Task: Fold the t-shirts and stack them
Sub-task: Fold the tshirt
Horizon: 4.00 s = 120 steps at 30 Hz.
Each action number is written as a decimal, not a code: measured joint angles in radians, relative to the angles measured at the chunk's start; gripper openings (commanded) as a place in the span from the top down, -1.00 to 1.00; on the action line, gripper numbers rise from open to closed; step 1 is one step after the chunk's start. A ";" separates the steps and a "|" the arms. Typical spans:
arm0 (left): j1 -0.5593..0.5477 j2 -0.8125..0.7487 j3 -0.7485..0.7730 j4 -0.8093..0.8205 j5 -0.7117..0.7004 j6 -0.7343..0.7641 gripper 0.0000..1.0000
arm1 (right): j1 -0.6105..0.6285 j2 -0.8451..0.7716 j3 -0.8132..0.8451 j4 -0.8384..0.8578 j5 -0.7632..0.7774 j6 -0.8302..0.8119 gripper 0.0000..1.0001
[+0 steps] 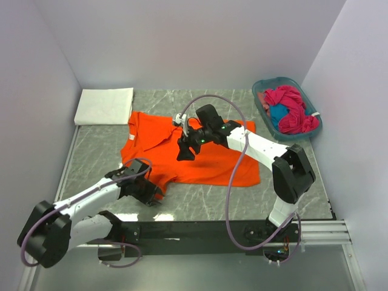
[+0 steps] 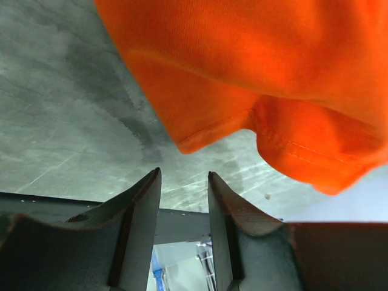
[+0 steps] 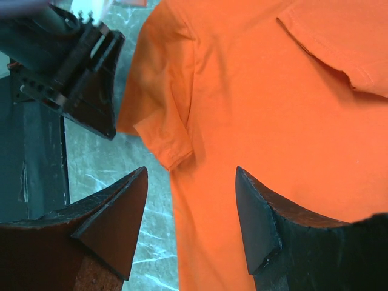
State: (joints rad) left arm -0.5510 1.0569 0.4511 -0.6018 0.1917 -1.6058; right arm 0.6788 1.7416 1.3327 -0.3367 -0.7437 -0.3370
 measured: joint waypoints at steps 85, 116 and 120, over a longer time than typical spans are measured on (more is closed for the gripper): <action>0.121 -0.204 0.337 -0.091 -0.283 0.488 0.99 | -0.627 -0.383 -0.667 -0.396 0.323 -1.073 0.31; 0.291 -0.008 0.467 0.070 -0.082 0.703 0.99 | -0.682 -0.291 -0.419 -0.618 0.200 -1.006 1.00; 0.296 0.056 0.491 0.088 -0.051 0.733 0.99 | -0.714 -0.255 -0.386 -0.611 0.200 -0.960 1.00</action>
State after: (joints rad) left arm -0.2550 1.1133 0.9417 -0.5137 0.1406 -0.8726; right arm -0.0349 1.4868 0.9463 -0.9474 -0.5442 -1.2972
